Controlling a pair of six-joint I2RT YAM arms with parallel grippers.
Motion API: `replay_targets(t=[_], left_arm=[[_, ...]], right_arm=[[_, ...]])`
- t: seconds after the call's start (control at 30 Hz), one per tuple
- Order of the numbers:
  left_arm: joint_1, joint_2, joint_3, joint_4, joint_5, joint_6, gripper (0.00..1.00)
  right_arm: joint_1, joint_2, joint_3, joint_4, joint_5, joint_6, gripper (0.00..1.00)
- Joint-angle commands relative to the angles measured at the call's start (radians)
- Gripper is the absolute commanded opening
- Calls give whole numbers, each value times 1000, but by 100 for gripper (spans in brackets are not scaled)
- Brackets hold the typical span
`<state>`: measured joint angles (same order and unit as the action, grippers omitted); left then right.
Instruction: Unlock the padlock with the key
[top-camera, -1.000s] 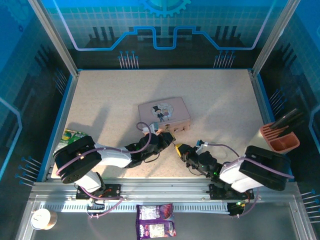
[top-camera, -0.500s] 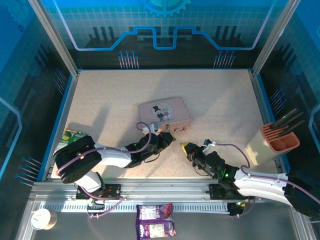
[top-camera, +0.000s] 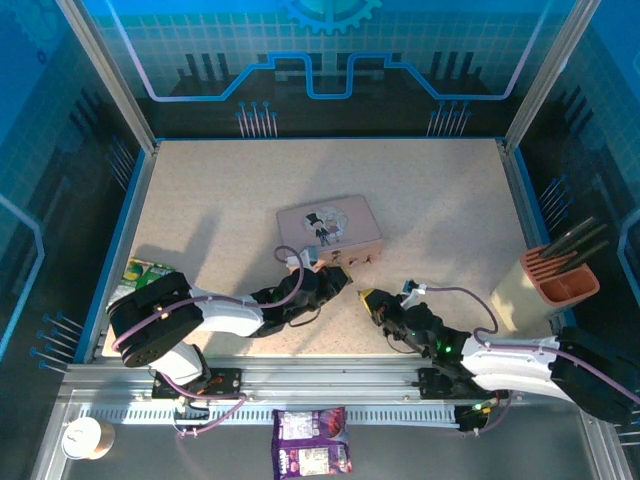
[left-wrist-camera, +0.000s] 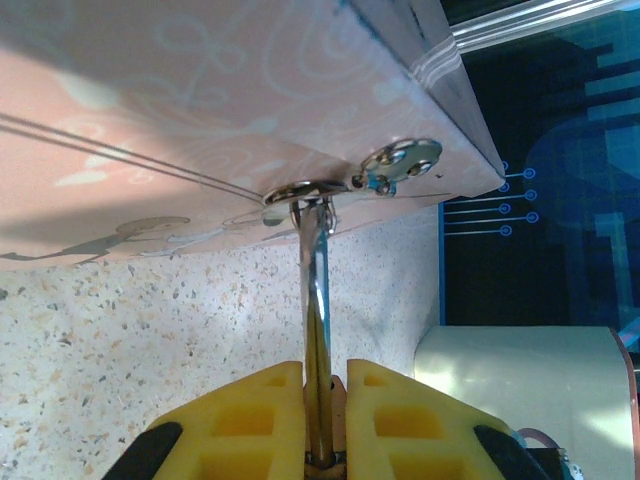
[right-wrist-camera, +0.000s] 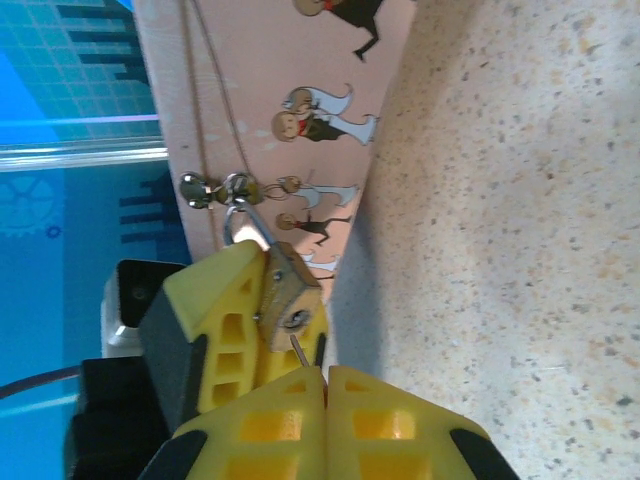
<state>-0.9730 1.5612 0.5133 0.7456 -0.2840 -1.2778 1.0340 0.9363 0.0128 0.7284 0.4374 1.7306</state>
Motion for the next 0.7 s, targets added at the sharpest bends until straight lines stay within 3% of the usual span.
replay_targets(t=[0.0,0.67], left_arm=[[-22,-4,31,130,-8,-11,0],[-32,12,54,147,-14,-17,0]], right_arm=[[3,-46,10,-41,24,-20,0],[18,23,16,-1,21,15,0]])
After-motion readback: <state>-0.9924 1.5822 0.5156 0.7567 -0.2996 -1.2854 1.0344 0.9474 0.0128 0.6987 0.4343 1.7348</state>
